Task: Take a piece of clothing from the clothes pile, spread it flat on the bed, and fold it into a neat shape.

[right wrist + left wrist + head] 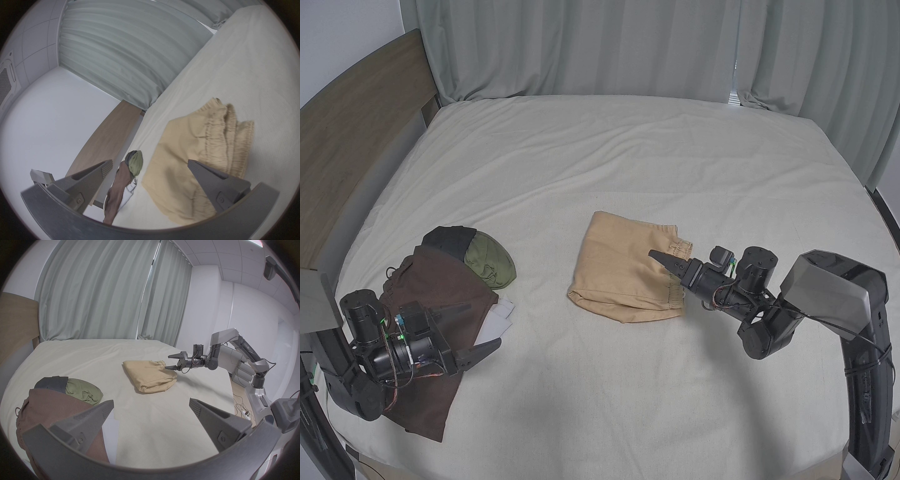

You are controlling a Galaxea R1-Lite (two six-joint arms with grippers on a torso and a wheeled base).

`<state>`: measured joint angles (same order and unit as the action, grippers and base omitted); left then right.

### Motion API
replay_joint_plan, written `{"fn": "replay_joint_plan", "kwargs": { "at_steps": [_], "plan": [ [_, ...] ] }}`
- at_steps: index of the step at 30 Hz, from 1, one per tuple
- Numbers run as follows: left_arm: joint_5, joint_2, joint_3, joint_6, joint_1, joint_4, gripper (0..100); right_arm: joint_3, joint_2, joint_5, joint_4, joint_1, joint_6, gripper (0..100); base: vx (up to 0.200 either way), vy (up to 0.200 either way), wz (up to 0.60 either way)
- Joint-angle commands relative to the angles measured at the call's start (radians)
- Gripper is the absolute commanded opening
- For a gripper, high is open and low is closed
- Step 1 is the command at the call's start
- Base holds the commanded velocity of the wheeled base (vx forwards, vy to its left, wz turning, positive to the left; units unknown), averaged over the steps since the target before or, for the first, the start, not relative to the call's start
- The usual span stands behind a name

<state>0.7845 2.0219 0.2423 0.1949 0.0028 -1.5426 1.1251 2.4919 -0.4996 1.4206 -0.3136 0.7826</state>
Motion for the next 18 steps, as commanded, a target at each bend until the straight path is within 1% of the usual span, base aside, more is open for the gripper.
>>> {"fn": "replay_joint_plan", "kwargs": {
  "at_steps": [1,6,12,14,18],
  "plan": [
    [-0.001,0.004,0.0,0.0,0.0,0.001,100,0.032,0.091,0.001,0.001,0.025,-0.002,100,0.0,0.0,0.0],
    [0.001,0.004,-0.006,0.0,-0.001,0.001,100,0.032,0.122,0.003,0.011,0.034,-0.003,100,0.0,0.0,0.0],
    [0.001,0.003,-0.006,0.0,-0.007,0.001,100,0.027,0.105,0.003,0.026,0.042,-0.002,100,0.0,0.0,0.0],
    [0.009,0.0,-0.008,-0.002,-0.007,0.004,100,0.013,0.07,0.003,0.032,0.042,-0.002,100,0.0,0.0,0.0],
    [0.064,-0.02,-0.009,-0.005,-0.026,0.007,100,-0.068,-0.07,0.003,0.04,0.034,-0.002,100,0.0,0.0,0.0]
  ]
}}
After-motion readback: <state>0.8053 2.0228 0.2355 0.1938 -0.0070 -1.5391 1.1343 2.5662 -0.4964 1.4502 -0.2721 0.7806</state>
